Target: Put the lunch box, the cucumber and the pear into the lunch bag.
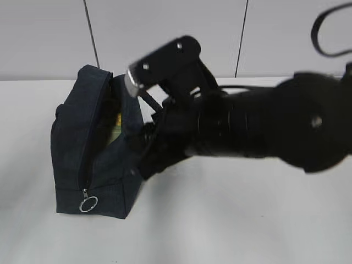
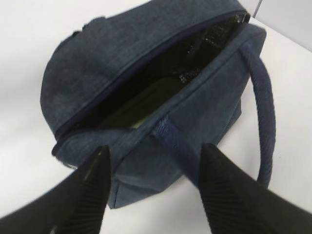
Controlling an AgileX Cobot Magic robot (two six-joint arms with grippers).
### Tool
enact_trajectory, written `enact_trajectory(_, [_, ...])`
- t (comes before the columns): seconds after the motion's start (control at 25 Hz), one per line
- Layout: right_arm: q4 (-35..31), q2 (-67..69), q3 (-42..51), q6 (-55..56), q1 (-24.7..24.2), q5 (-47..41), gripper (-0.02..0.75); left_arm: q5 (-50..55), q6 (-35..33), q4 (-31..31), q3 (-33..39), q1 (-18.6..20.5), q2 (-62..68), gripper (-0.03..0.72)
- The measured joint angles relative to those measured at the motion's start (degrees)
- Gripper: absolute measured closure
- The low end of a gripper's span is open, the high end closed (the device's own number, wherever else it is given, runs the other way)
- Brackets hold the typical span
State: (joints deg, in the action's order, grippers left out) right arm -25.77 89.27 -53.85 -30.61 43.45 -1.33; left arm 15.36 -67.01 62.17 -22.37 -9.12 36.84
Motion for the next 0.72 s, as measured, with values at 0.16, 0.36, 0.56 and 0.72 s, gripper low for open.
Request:
enact_trajectory(0.16, [-1.1, 0.9, 6.4, -0.1, 3.9, 5.6, 0.293, 1.0, -0.1, 0.3, 1.3, 0.0, -2.8, 0.342])
enact_trajectory(0.36, [0.5, 5.7, 8.0, 3.7, 9.1, 13.1, 0.293, 2.5, -0.2, 0.3, 1.3, 0.0, -2.8, 0.344])
enact_trajectory(0.56, [7.9, 12.1, 8.0, 16.3, 10.0, 19.2, 0.293, 3.5, -0.2, 0.9, 1.3, 0.0, -2.8, 0.346])
enact_trajectory(0.72, [16.1, 15.1, 8.0, 26.1, 10.0, 23.4, 0.293, 4.1, -0.2, 1.0, 1.3, 0.0, -2.8, 0.346])
